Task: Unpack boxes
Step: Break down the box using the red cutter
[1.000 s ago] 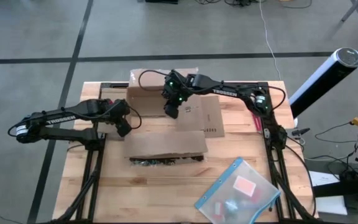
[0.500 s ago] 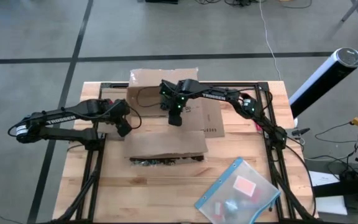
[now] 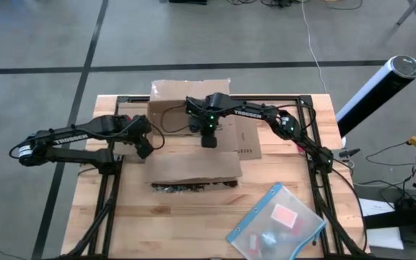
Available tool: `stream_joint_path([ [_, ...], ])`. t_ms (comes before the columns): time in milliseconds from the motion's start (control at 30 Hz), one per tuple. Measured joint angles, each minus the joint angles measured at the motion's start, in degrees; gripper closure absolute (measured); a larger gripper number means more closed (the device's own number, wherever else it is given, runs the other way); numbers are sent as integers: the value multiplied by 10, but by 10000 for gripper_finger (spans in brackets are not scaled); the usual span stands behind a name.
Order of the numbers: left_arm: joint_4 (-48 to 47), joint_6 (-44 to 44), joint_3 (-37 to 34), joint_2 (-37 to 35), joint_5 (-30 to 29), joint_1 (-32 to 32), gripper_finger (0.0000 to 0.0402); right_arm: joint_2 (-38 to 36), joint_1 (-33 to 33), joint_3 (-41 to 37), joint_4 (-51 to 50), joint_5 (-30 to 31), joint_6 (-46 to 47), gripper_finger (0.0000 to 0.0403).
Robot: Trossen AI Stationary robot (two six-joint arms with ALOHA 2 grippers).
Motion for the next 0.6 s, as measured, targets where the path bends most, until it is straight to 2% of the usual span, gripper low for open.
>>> stream_joint_path([
  [233,10,0,0,0,4,0,245,-9,0,12,-65,44,-1,391],
  [600,19,0,-1,0,3,0,245,-57,0,12,-115,95,5,390],
])
